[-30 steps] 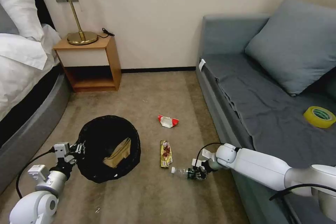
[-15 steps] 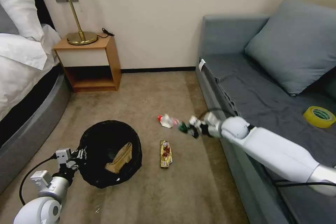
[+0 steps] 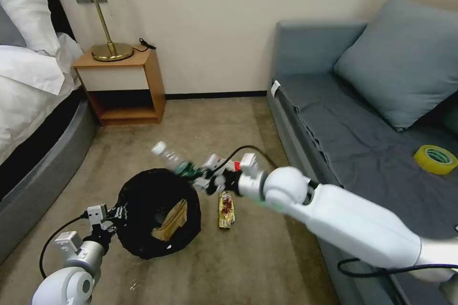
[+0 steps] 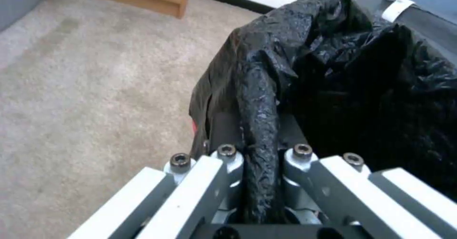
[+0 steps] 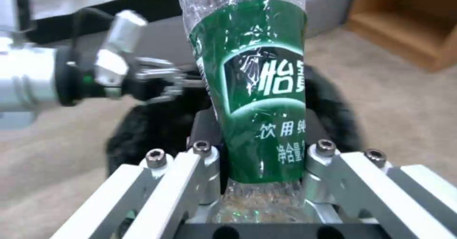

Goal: Pick up the trash bin, then pick up the garbage on the floor and place it into the trash bin.

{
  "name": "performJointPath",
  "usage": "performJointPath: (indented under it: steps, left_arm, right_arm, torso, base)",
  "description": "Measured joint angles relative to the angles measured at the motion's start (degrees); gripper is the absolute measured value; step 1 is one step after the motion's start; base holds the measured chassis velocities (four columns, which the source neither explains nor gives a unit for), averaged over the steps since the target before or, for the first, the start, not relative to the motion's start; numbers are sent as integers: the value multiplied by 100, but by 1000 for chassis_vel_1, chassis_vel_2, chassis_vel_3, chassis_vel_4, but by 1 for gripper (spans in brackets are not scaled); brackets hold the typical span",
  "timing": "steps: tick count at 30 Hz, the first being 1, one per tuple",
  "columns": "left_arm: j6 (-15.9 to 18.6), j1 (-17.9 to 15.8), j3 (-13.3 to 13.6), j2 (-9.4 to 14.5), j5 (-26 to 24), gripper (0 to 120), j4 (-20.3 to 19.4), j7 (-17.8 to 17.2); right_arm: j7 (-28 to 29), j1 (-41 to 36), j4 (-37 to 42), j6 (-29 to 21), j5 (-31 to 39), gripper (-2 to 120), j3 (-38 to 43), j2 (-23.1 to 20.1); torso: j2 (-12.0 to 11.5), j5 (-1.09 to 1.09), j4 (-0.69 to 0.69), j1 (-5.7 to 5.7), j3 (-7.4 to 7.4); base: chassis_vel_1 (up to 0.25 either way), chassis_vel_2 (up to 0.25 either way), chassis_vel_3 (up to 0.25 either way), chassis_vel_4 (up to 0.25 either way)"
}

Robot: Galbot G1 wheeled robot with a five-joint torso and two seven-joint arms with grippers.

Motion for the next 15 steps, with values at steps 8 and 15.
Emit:
performJointPath:
  steps: [8, 15]
  left_arm:
    - [46, 108, -26, -100, -72, 5, -170, -7]
    - [53, 230, -106, -236, -80, 5, -323, 3]
  right_arm:
    - [13, 60, -247, -38, -283, 20, -534, 394]
    - [39, -209, -631, -34, -922, 20, -779, 625]
  torso:
    - [0, 1, 1, 0, 0]
    - [0, 1, 1, 0, 0]
  base:
    - [0, 0, 0, 0]
    - [0, 0, 0, 0]
